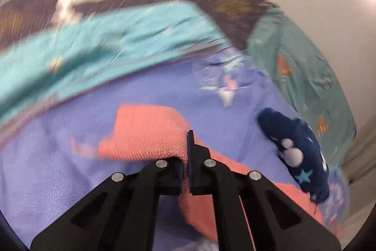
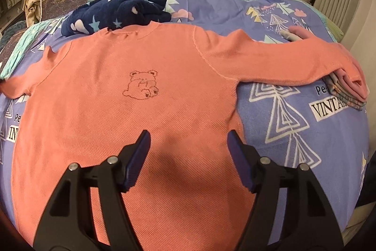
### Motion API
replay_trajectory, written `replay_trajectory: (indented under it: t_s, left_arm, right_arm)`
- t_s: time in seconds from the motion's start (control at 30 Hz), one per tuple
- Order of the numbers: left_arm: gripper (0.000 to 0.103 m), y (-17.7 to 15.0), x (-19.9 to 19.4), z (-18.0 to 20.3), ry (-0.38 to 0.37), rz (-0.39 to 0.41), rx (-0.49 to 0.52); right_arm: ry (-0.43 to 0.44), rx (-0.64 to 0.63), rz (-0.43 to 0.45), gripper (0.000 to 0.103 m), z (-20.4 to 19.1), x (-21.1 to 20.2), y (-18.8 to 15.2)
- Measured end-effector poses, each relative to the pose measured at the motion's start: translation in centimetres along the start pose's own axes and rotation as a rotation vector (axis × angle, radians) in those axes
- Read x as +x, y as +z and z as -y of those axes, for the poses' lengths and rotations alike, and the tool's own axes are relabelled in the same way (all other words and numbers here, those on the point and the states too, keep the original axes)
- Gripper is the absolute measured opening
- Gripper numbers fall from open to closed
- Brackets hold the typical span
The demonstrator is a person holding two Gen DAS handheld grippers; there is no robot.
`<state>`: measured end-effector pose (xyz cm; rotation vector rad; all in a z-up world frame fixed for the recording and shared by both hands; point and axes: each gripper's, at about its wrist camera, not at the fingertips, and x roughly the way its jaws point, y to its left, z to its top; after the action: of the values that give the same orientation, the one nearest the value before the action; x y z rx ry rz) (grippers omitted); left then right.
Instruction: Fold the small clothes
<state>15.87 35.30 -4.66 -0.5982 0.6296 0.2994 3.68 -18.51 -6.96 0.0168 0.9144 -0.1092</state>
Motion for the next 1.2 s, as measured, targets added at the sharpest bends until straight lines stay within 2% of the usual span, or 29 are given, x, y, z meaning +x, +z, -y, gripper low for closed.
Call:
replay_trajectory:
  t_s: [0.03, 0.1, 0.17, 0.23, 0.33, 0.37, 0.4, 0.43, 0.47, 0.53, 0.57, 0.67, 0.73, 0.8, 0.83, 0.87, 0.93, 1.07, 1.2]
  left_arm:
    - [0.002, -0.1, -0.9, 1.8, -0.018, 0.022, 0.055]
    - [0.002, -0.7, -3.5, 7.8, -0.103, 0.074, 0.213]
    - [0.002, -3.0, -6.1, 13.4, -0.227, 0.08, 0.346]
    - [0.002, -5.6, -7.6, 17.8, -0.317, 0.064, 0.445]
    - [0.005, -11.7, -7.9, 24.5, -0.44, -0.031, 0.592]
    - [0.011, -14.5, -7.6, 26.8, -0.464, -0.068, 0.665]
    - [0.026, -16.6, -7.4, 28.3, -0.467, -0.088, 0.724]
    - [0.033, -19.4, -7.1, 29.9, -0.458, -0.11, 0.806]
    - [0.038, -20.9, -7.0, 30.6, -0.457, -0.12, 0.845]
    - [0.041, -23.4, -7.4, 30.7, -0.476, -0.146, 0.903]
    - [0.046, -24.0, -7.6, 30.7, -0.474, -0.152, 0.924]
    - [0.058, -23.9, -8.5, 28.9, -0.448, -0.136, 0.934]
    - [0.06, -23.1, -8.9, 27.1, -0.42, -0.124, 0.93]
    - [0.062, -22.0, -9.2, 24.6, -0.355, -0.098, 0.932]
    - [0.062, -21.7, -9.5, 23.6, -0.331, -0.091, 0.931]
    - [0.062, -21.3, -9.5, 22.0, -0.291, -0.088, 0.927]
    - [0.062, -20.4, -9.2, 19.7, -0.228, -0.097, 0.905]
    - [0.064, -18.5, -7.3, 15.4, -0.061, -0.099, 0.854]
    - [0.068, -17.2, -5.4, 13.6, -0.012, -0.134, 0.822]
  right_arm:
    - [0.007, 0.0, 0.004, 0.069, -0.1, 0.0, 0.2]
    - [0.019, 0.005, 0.009, 0.069, -0.1, 0.1, 0.5]
    - [0.036, 0.018, 0.015, 0.069, 0.1, 0.2, 0.8]
    - [0.045, 0.038, 0.022, 0.069, 0.7, 0.3, 1.1]
    - [0.045, 0.069, 0.019, 0.069, 1.8, 0.4, 1.3]
    - [0.046, 0.078, 0.013, 0.069, 2.2, 0.5, 1.3]
    - [0.048, 0.088, 0.005, 0.069, 2.6, 0.6, 1.2]
    - [0.051, 0.101, -0.008, 0.069, 3.0, 0.7, 1.0]
    - [0.055, 0.108, -0.017, 0.069, 3.4, 0.7, 0.8]
    - [0.058, 0.112, -0.027, 0.069, 4.2, 0.8, 0.4]
    - [0.053, 0.107, -0.027, 0.069, 4.3, 0.8, 0.4]
    - [0.059, 0.094, -0.036, 0.069, 4.9, 1.1, 0.5]
    - [0.118, 0.1, -0.049, 0.069, 4.9, 1.4, 1.1]
    - [0.2, 0.09, -0.05, 0.057, 4.3, 1.6, 2.0]
    - [0.265, 0.072, -0.051, 0.055, 3.5, 1.8, 2.8]
    - [0.296, 0.062, -0.055, 0.051, 3.0, 1.9, 3.2]
    - [0.347, 0.033, -0.06, 0.051, 1.3, 2.4, 4.6]
    - [0.375, -0.071, -0.061, 0.058, -3.6, 3.2, 6.5]
    - [0.364, -0.248, -0.04, 0.063, -9.4, 3.6, 6.3]
